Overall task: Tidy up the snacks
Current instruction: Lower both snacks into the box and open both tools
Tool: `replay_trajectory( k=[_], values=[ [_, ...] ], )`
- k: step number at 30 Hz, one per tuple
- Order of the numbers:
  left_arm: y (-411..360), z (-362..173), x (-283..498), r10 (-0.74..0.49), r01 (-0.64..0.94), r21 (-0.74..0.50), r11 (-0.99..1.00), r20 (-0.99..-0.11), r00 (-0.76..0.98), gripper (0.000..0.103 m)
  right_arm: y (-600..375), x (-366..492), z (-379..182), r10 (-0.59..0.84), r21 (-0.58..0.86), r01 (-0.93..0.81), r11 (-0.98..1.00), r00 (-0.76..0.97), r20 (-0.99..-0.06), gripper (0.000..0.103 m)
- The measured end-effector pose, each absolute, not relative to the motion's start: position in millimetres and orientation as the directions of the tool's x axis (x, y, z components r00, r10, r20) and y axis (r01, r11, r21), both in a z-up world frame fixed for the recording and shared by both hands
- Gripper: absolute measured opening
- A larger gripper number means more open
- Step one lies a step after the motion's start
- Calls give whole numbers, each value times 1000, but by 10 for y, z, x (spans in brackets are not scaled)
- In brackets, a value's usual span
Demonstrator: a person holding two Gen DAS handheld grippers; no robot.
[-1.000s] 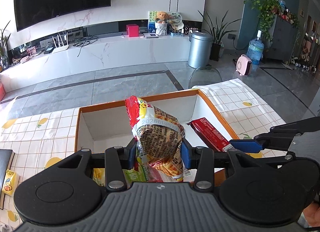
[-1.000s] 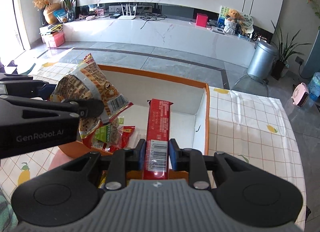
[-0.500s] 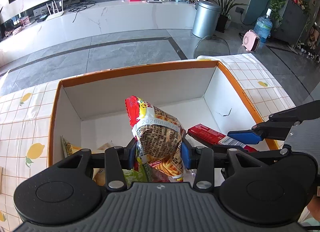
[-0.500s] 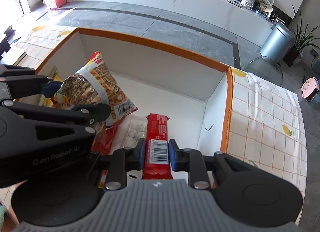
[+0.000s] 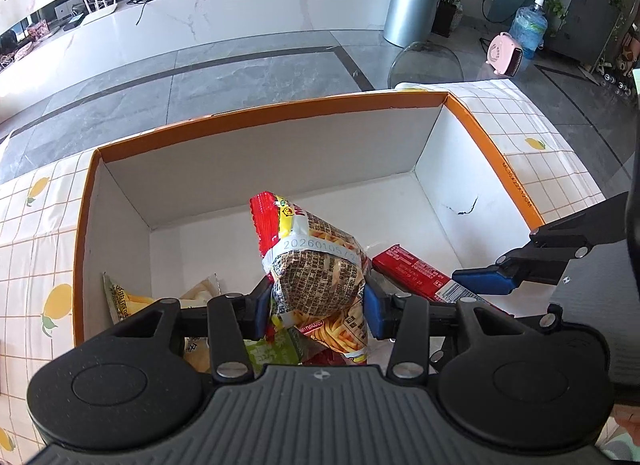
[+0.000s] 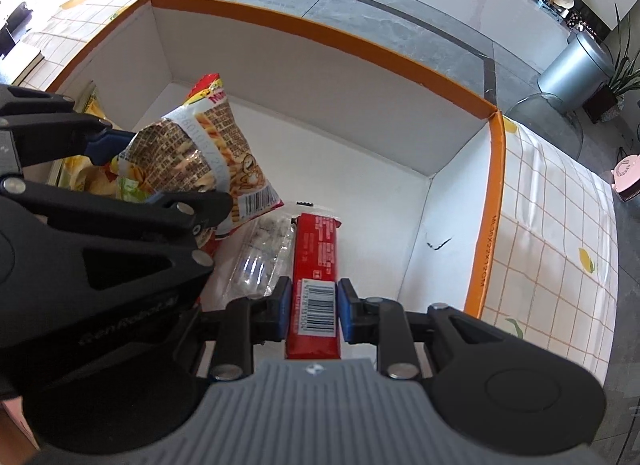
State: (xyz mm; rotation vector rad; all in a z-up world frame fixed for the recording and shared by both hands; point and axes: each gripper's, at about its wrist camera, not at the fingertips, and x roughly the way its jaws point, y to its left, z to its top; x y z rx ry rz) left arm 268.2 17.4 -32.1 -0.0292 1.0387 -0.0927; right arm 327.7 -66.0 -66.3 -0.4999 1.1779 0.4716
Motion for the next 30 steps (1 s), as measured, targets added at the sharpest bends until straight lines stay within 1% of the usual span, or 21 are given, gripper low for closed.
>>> replay_trajectory(
  k=[9, 12, 14, 16, 19, 23, 25, 30],
  values=[
    [168, -299, 2647, -92, 71, -65, 995, -863, 497, 57, -581, 3303, -675, 58, -143, -590, 794, 309, -949, 21],
    [166, -278, 2624, -94, 72, -67, 995, -862, 499, 64, -563, 3287, -661, 56, -145, -592, 793, 307, -950, 23],
    [168, -256, 2619, -104, 70, -79, 994, -858, 502, 70, -548, 3273, -651, 55, -149, -593, 791, 311, -949, 28],
    [167, -228, 2607, -100, 60, -80, 995, -852, 514, 76, -538, 3249, -626, 51, -160, -594, 788, 322, -945, 36],
    [168, -180, 2588, -100, 47, -88, 995, -840, 534, 83, -592, 3234, -609, 49, -170, -589, 790, 338, -940, 42],
    [168, -128, 2562, -94, 30, -93, 995, -833, 545, 84, -667, 3213, -542, 43, -184, -574, 798, 358, -933, 52],
    [149, -91, 2532, -81, 26, -80, 996, -829, 554, 84, -700, 3202, -518, 34, -193, -568, 801, 364, -931, 59],
    [97, 56, 2386, -44, 33, -30, 999, -803, 595, 84, -782, 3135, -392, 41, -201, -543, 815, 399, -916, 68]
  ],
)
